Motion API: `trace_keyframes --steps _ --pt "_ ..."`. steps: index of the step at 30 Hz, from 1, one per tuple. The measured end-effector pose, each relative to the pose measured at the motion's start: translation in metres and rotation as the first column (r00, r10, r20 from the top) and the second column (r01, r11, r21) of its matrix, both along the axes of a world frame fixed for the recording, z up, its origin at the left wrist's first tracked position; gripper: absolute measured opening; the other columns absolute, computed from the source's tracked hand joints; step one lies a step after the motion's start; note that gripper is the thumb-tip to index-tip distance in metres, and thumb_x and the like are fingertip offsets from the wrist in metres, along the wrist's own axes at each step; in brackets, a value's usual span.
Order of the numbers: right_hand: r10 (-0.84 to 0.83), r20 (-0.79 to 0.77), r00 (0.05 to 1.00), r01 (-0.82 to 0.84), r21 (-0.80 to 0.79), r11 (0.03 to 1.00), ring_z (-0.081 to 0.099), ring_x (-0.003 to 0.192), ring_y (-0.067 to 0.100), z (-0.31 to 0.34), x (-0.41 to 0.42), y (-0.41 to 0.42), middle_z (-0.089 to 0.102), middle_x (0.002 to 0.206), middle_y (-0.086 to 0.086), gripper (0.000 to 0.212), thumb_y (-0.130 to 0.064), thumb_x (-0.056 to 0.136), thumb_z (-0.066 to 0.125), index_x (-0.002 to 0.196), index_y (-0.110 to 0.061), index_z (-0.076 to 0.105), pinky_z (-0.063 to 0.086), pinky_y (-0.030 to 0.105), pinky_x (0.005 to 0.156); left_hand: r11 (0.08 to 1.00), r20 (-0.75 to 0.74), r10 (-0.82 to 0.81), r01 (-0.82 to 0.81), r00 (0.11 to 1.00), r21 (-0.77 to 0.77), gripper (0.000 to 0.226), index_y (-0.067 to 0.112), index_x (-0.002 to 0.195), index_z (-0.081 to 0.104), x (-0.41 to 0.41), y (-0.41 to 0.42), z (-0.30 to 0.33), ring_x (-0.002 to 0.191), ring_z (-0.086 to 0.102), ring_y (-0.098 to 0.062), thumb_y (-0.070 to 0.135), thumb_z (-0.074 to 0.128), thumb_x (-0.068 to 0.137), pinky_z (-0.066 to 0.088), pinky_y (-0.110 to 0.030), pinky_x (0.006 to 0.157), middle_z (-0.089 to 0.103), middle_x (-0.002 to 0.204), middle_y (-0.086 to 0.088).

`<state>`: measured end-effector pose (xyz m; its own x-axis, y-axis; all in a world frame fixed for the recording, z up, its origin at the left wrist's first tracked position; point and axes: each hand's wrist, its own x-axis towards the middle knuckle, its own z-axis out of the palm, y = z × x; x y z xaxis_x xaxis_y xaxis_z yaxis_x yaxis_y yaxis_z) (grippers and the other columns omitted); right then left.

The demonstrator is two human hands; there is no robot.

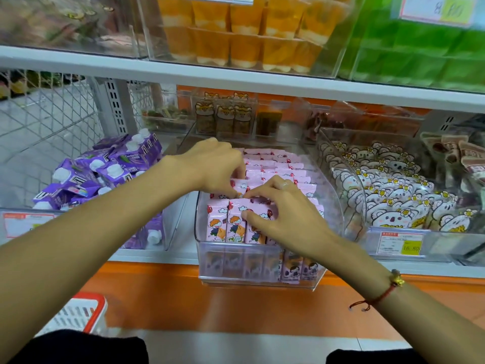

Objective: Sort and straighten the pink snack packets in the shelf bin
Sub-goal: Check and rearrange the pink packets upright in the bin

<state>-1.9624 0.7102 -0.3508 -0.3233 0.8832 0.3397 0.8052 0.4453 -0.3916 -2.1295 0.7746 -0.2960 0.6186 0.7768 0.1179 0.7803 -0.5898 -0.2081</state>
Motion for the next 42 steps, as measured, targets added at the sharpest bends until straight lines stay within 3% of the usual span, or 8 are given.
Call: trace_keyframes --steps 6,12,19,25,30,34,38,42 --pt "0.029 0.057 0.998 -0.030 0.012 0.999 0.047 0.105 0.009 0.003 0.007 -0.002 0.053 0.110 -0.008 0.046 -0.052 0.087 0.058 0.128 -0.031 0.055 0.045 0.030 0.081 0.999 0.214 -0.028 0.017 0.976 0.051 0.019 0.034 0.100 0.068 -0.010 -0.012 0.005 0.104 0.056 -0.020 0.045 0.055 0.091 0.031 -0.030 0.072 0.064 0.099 0.009" --pt "0.032 0.133 0.991 -0.036 0.028 0.999 0.046 0.116 0.015 0.009 0.020 -0.004 0.055 0.124 -0.006 0.053 -0.048 0.088 0.059 0.135 -0.028 0.049 0.042 0.033 0.092 0.998 0.080 -0.052 0.048 0.995 0.049 0.030 0.033 0.114 0.064 -0.017 -0.033 -0.017 0.114 0.042 -0.013 0.047 0.045 0.096 0.032 -0.031 0.091 0.058 0.117 0.012" --pt "0.018 0.176 0.984 -0.021 0.015 1.000 0.044 0.117 0.014 0.007 0.018 -0.010 0.054 0.127 -0.005 0.048 -0.048 0.093 0.051 0.137 -0.028 0.047 0.036 0.025 0.090 0.989 0.361 -0.087 0.038 0.928 0.141 0.010 0.030 0.096 0.058 -0.018 -0.047 -0.027 0.103 0.043 -0.010 0.039 0.054 0.093 0.023 -0.021 0.084 0.052 0.094 0.017" --pt "0.007 0.179 0.984 -0.009 0.009 1.000 0.046 0.114 0.016 0.009 0.015 -0.011 0.056 0.125 -0.003 0.046 -0.044 0.094 0.050 0.136 -0.026 0.047 0.035 0.026 0.088 0.997 0.883 0.014 -0.071 0.469 0.021 0.011 0.026 0.098 0.049 -0.014 -0.072 -0.018 0.086 0.064 -0.011 0.037 0.047 0.098 0.050 -0.042 0.078 0.065 0.092 0.013" --pt "0.003 0.162 0.987 -0.007 0.026 1.000 0.036 0.127 0.013 0.015 0.015 -0.012 0.046 0.138 -0.005 0.065 -0.051 0.086 0.060 0.142 -0.027 0.037 0.030 0.022 0.096 0.996 0.999 -0.020 -0.082 0.034 0.023 0.010 0.027 0.088 0.049 -0.012 -0.075 -0.008 0.074 0.057 -0.012 0.026 0.055 0.096 0.045 -0.029 0.068 0.062 0.076 0.009" --pt "0.106 -0.239 0.965 -0.144 -0.145 0.979 0.027 0.133 0.000 0.027 0.004 -0.023 0.034 0.145 -0.019 0.079 -0.066 0.070 0.060 0.140 -0.041 0.034 0.027 0.014 0.100 0.997 0.995 0.079 0.016 -0.055 -0.079 0.008 0.021 0.086 0.055 -0.008 -0.078 -0.009 0.077 0.061 -0.017 0.019 0.060 0.092 0.052 -0.040 0.076 0.069 0.079 -0.003" --pt "0.080 -0.538 0.839 -0.207 -0.179 0.962 0.058 0.102 0.006 0.029 -0.011 -0.027 0.061 0.114 -0.011 0.035 -0.037 0.089 0.060 0.123 -0.032 0.057 0.049 0.027 0.089 0.976 0.971 0.200 0.118 -0.130 -0.185 0.003 0.018 0.088 0.062 -0.001 -0.080 -0.012 0.078 0.071 -0.012 0.020 0.064 0.088 0.057 -0.038 0.081 0.075 0.079 -0.003" --pt "-0.083 -0.760 0.644 -0.248 -0.310 0.918 0.066 0.078 0.002 0.028 -0.012 -0.024 0.070 0.091 -0.010 0.017 -0.020 0.089 0.064 0.105 -0.026 0.065 0.051 0.014 0.069 0.947 0.949 0.281 0.203 -0.140 -0.250 0.014 0.023 0.105 0.061 0.003 -0.080 -0.017 0.090 0.069 -0.004 0.021 0.060 0.091 0.057 -0.031 0.084 0.075 0.092 0.006"
